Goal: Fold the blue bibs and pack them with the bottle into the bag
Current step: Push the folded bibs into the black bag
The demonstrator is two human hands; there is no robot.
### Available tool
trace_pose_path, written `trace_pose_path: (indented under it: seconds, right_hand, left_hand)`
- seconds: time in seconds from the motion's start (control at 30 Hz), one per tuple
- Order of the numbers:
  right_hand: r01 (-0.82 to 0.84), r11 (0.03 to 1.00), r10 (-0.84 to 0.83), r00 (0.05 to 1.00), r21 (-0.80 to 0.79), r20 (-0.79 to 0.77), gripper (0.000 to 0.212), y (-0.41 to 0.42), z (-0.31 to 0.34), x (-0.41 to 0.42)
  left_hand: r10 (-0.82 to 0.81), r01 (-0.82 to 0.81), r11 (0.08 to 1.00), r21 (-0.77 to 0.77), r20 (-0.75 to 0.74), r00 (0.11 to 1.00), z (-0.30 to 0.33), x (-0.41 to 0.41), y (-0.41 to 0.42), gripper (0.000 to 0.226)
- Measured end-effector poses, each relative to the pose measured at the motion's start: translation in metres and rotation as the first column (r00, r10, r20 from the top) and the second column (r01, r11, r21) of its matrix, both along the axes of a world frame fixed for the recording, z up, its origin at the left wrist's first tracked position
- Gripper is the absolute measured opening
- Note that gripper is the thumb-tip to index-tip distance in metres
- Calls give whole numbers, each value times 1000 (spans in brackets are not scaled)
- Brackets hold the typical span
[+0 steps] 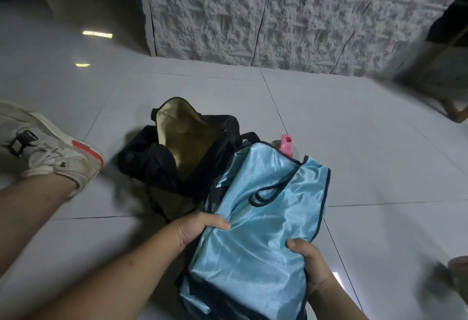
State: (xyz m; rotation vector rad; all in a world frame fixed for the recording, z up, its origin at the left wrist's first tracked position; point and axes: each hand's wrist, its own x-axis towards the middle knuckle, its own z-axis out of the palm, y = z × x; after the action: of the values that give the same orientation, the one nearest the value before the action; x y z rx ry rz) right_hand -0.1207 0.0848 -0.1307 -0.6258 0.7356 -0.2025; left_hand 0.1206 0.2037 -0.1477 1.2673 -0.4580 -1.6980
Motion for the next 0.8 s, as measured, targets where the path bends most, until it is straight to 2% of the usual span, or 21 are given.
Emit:
trace_pose_path:
  seconds: [0.17,0.23,0.33,0.43,0.53,0.6,0.63,0.73,0.8]
  right_hand:
    - [40,997,-35,996,-63,76,73,-6,33,39]
    - [45,993,-33,993,-107,114,65,-11,48,57]
    - [58,987,-30,982,-151,185,49,-17,74,84]
    - [78,974,-32,977,-214,211,44,-28,94,114]
    - [77,959,-22,979,-272,201,29,-40,108,144]
    - [45,954,6,986,-297,168,22,-48,111,162]
    - [18,954,30,988,-301,154,25,-53,107,172]
    - [-93,952,124,988,-292,88,36,-62,93,197]
    - [-166,936,179,984,-311,12,41,-70,80,213]
  left_hand:
    - [95,-75,977,-199,96,991,55,35,-5,43]
    - [126,-93,959,-268,109,986,73,53,-7,49]
    - [172,-121,929,-351,119,978,94,77,-11,72]
    - [249,-191,880,-435,80,965,112,102,-15,80]
    - [438,-380,810,-447,30,899,110,137,-21,95]
    - [579,-543,712,-445,-66,813,104,156,-20,84]
    - [621,-597,684,-418,-94,778,102,163,-18,79]
    - [609,-598,700,-391,-110,785,96,176,-9,72]
    - [675,-661,666,-346,-97,732,86,181,-2,71]
